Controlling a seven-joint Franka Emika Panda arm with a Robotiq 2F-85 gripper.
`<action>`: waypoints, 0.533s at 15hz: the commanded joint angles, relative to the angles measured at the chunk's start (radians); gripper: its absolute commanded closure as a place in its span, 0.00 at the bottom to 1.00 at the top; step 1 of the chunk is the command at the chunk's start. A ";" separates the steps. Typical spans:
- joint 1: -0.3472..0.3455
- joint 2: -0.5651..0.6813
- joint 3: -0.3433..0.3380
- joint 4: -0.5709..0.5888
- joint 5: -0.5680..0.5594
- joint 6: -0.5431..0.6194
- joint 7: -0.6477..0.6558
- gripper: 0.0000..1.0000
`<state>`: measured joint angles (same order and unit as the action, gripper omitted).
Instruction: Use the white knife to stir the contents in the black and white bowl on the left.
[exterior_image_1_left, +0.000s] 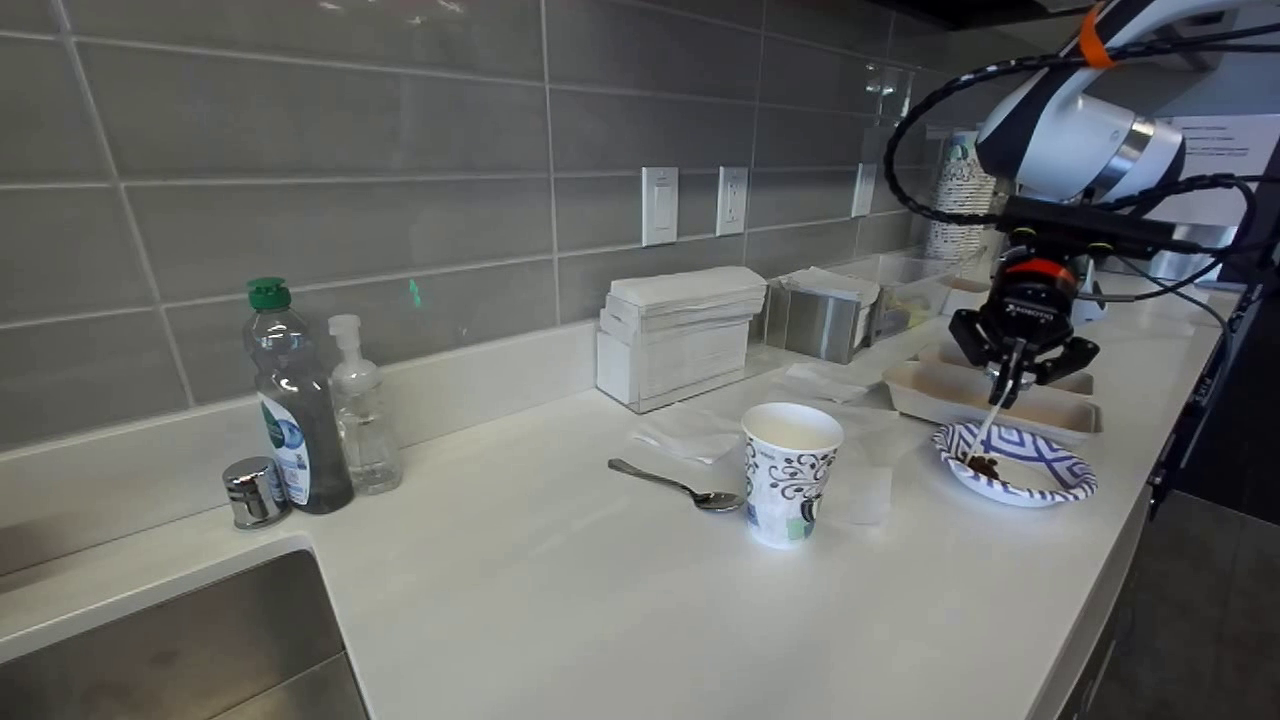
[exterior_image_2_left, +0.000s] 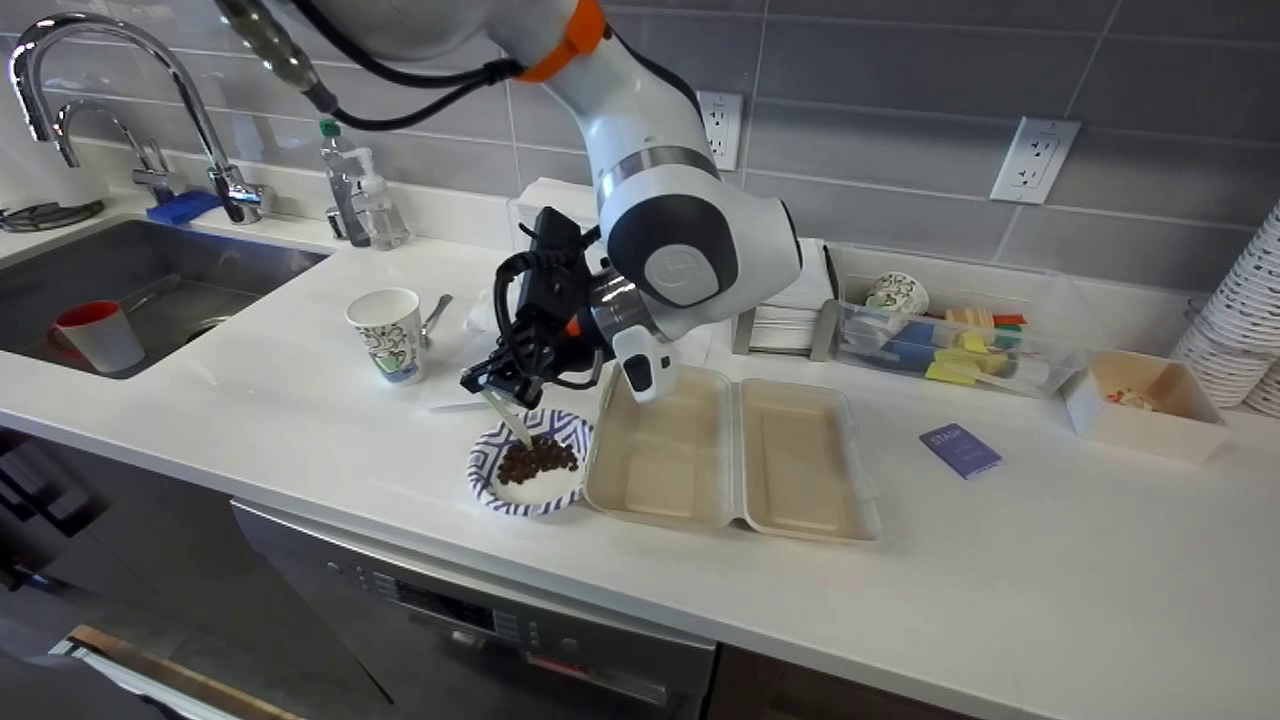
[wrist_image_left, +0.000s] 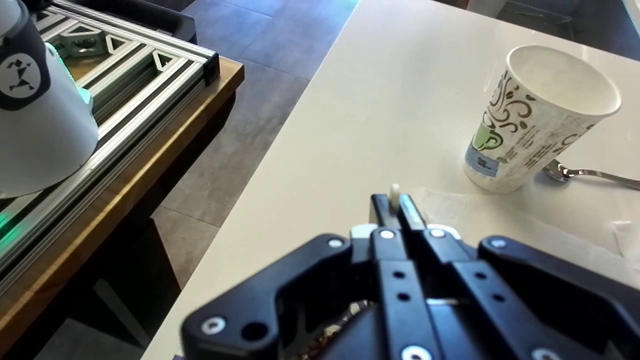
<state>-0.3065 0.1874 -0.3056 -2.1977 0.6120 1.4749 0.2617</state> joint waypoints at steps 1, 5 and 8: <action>0.005 0.004 0.006 -0.009 0.047 0.027 -0.027 0.99; 0.010 -0.001 0.009 -0.006 0.022 -0.007 -0.009 0.99; 0.008 -0.009 0.007 -0.004 -0.001 -0.047 -0.006 0.99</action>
<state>-0.3004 0.1875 -0.2950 -2.1985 0.6305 1.4651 0.2538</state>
